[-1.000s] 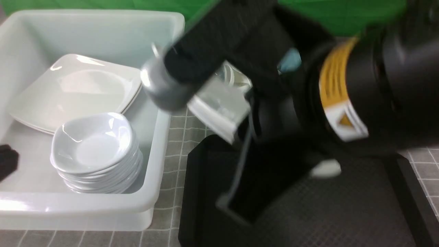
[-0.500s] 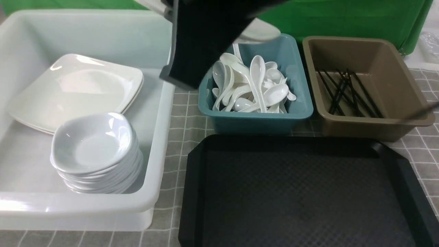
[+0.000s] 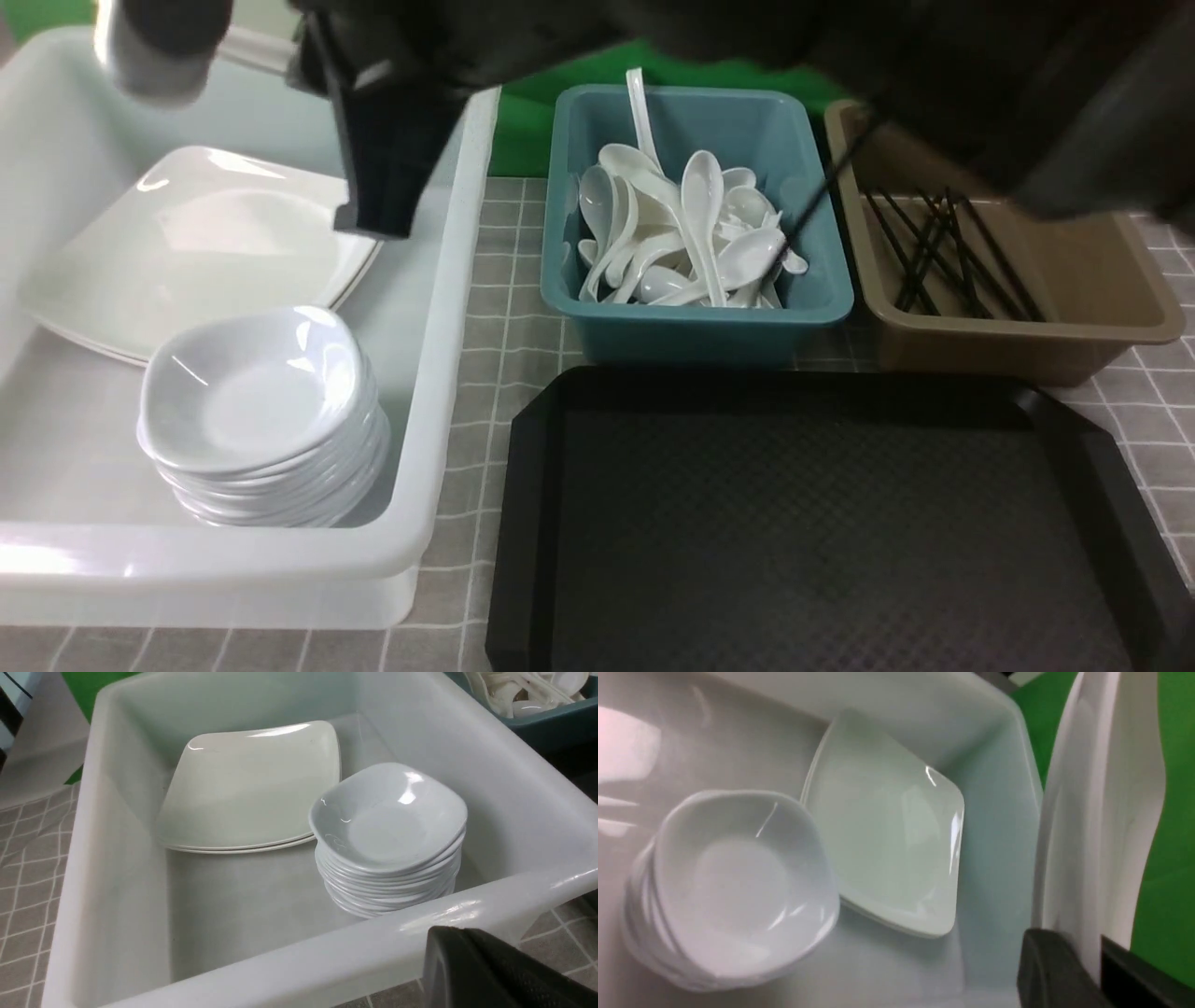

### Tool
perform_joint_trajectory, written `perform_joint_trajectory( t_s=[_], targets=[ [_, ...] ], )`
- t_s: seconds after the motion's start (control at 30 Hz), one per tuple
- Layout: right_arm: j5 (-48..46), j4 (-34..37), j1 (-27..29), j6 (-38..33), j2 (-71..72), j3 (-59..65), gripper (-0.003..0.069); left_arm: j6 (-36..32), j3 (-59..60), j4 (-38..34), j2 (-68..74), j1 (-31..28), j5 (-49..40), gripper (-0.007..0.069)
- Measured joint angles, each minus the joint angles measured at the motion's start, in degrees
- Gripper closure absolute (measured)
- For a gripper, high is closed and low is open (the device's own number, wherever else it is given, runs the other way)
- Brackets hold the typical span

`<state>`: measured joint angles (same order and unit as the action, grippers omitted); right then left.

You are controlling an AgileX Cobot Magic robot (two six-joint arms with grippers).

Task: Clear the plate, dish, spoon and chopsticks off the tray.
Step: Use the right arm to put the plate into the large storage box on the left

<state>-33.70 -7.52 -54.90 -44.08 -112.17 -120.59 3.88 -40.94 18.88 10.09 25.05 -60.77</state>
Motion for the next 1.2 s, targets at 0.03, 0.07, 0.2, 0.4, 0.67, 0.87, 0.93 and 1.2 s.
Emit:
perform_joint_trajectory(
  t_s=[0.03,0.07,0.2,0.4,0.67,0.87,0.93,1.2],
  targets=[
    [0.8,0.1,0.1,-0.4,-0.3,-0.2,0.0601,0.0,0.0,-0.1,0.0,0.0,0.0,0.0615],
    [3.2,0.4,0.3,-1.1,-3.0,-1.6,0.0601,0.2,0.0,-0.3,0.0,0.0,0.2,0.0615],
    [10.2,0.7,1.1,-2.0,-10.2,-6.4,0.0601,0.3,0.0,-0.8,0.0,0.0,1.2,0.0615],
    [17.0,1.5,2.4,-1.9,-20.4,-14.7,0.0601,0.5,0.0,-1.3,0.0,0.0,0.9,0.0615],
    [17.8,3.4,3.1,-2.6,-32.0,-22.5,0.0601,0.3,0.0,-6.2,0.0,0.0,0.0,0.0615],
    [18.4,3.6,3.2,-4.2,-34.9,-23.1,0.0601,0.3,0.0,-8.3,0.0,0.0,0.0,0.0615],
    [18.7,3.6,3.2,-4.9,-35.3,-23.1,0.0601,0.2,0.0,-8.6,0.0,0.0,0.0,0.0615],
    [19.2,3.6,3.2,-6.8,-37.2,-23.1,0.0601,-0.7,0.0,-10.7,0.0,0.0,0.0,0.0615]
  ],
)
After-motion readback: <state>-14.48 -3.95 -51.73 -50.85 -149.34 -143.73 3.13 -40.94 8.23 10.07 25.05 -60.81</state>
